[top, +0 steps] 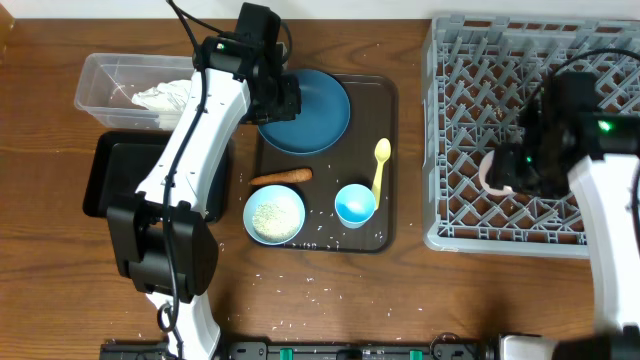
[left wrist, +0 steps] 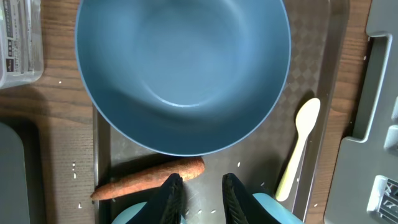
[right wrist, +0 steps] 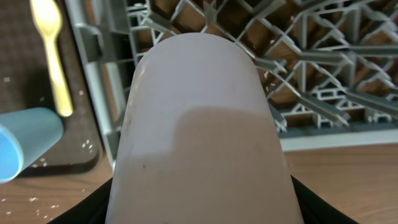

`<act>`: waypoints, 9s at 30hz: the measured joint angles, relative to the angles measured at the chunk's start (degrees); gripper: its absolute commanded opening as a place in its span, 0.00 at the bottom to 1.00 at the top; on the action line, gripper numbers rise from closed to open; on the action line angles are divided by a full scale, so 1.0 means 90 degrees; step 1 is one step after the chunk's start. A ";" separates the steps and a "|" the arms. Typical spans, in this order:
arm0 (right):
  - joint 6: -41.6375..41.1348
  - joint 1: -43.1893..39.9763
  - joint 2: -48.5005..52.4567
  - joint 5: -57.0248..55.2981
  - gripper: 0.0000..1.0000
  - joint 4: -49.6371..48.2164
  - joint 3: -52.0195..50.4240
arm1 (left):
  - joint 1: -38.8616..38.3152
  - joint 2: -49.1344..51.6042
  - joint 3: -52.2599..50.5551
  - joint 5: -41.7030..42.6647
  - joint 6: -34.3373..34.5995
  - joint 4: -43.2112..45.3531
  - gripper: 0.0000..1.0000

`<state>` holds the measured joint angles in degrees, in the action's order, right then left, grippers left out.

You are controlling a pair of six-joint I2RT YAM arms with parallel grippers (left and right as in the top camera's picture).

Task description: Sort waste into correct bins and load items into the dishwasher rack

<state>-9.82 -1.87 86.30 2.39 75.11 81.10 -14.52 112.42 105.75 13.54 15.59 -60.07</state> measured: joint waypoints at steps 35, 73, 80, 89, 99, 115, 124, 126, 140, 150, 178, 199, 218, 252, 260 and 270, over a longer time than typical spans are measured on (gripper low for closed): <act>0.0228 0.0585 0.1440 0.0350 0.99 -0.0107 0.1326 | -0.0665 0.0000 -0.0046 -0.0046 -0.0097 -0.1042 0.28; 0.0940 0.0420 0.0952 0.3099 0.99 -0.1528 0.1375 | -0.0964 -0.0364 -0.1770 0.2339 0.0653 0.0362 0.06; 0.1163 0.0988 0.0952 0.4894 0.99 -0.3150 0.1035 | 0.0593 -0.1042 -0.1681 0.5132 0.0063 0.0733 0.06; 0.1190 0.1586 0.0952 0.6331 0.96 -0.4726 0.0760 | 0.0979 -0.1047 -0.1666 0.7067 -0.0238 0.0954 0.06; 0.1202 0.1787 0.0952 0.7009 0.82 -0.5367 0.0753 | 0.0991 -0.1044 -0.1666 0.8024 -0.0243 0.1134 0.06; 0.1338 0.2106 0.0952 0.7237 0.73 -0.5542 0.0656 | 0.0988 -0.1044 -0.1666 0.8318 -0.0240 0.1137 0.07; 0.1355 0.2113 0.0952 0.7257 0.68 -0.5666 0.0646 | 0.0984 -0.1044 -0.1666 0.8318 -0.0240 0.1139 0.16; 0.1355 0.2091 0.0952 0.7257 0.66 -0.5666 0.0646 | 0.0984 -0.1044 -0.1666 0.8315 -0.0240 0.1139 0.17; 0.1188 0.1326 0.0945 0.6455 0.59 -0.4573 0.0631 | 0.0984 -0.1044 -0.1666 0.7783 -0.0238 0.1139 0.29; 0.1003 0.0165 0.0114 0.4027 0.57 -0.1928 0.0852 | 0.0984 -0.1044 -0.1666 0.5938 -0.0240 0.1122 0.31; 0.0362 -0.1654 0.0716 0.0027 0.59 0.0894 0.1270 | 0.0984 -0.1044 -0.1702 0.2319 -0.0240 0.0877 0.30; 0.0636 -0.1654 0.2453 0.0634 0.63 0.0517 0.1229 | 0.0984 -0.1044 -0.1705 0.2297 -0.0240 0.0665 0.30; 0.0641 -0.1651 0.2453 0.0595 0.91 0.0629 0.1246 | 0.0984 -0.1044 -0.1707 0.1987 -0.0240 0.0578 0.30; -0.1591 0.2965 0.3602 0.0114 0.76 -0.3186 0.3359 | 0.0816 -0.1481 -0.1715 -0.0763 0.0605 -0.0260 0.30; -0.1885 0.2997 0.4313 0.0267 0.77 -0.3065 0.3237 | 0.0731 -0.1627 -0.1715 -0.1059 0.0631 -0.0775 0.25; -0.1829 0.3266 0.4269 0.0403 0.83 -0.2356 0.3242 | 0.0505 -0.1627 -0.1775 -0.1124 0.1163 -0.1481 0.25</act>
<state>-26.28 27.53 124.73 6.02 53.91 110.28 -9.98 97.78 89.78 3.42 26.06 -73.41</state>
